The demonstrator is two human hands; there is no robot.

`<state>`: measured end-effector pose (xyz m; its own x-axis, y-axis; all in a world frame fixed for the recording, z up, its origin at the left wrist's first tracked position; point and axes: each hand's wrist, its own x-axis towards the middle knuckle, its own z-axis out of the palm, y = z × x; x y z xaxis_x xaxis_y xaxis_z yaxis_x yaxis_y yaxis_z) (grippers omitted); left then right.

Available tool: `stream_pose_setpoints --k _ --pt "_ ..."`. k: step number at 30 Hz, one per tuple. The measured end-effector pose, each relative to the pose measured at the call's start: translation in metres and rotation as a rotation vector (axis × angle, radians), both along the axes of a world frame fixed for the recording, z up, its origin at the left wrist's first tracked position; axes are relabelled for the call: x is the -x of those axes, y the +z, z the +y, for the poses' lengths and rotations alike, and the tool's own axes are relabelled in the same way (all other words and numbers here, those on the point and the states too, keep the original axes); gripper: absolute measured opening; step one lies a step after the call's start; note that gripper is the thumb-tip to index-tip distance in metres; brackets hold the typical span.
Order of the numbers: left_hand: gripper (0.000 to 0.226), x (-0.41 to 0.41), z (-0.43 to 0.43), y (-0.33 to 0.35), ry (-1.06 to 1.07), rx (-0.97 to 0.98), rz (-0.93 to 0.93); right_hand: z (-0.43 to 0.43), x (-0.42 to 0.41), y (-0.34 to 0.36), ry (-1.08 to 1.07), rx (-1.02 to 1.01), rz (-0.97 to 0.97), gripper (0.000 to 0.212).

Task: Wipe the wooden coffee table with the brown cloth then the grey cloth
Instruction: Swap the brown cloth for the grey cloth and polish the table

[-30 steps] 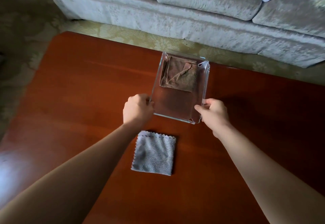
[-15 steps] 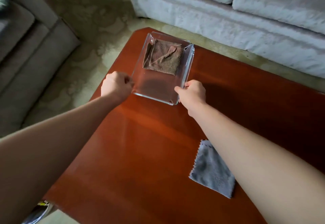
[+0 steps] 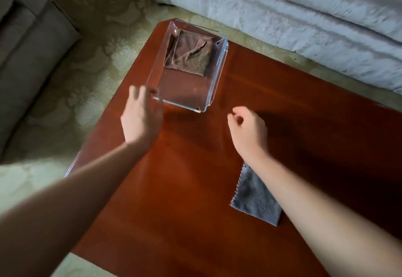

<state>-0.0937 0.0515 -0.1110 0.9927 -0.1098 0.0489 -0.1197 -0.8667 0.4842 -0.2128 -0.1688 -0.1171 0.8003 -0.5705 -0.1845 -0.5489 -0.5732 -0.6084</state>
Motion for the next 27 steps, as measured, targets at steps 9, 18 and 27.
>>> stream_pose_setpoints --k 9,18,27 --pt "0.030 0.113 -0.069 -0.041 -0.658 -0.108 -0.100 0.028 0.172 -0.038 0.382 0.452 0.198 0.062" --pt "0.037 0.099 -0.095 -0.062 -0.592 -0.193 -0.136 -0.005 0.142 -0.053 0.542 0.564 0.248 0.068" --pt "0.039 0.105 -0.106 -0.067 -0.516 -0.272 -0.102 -0.103 -0.056 -0.057 0.354 0.550 0.217 0.070"
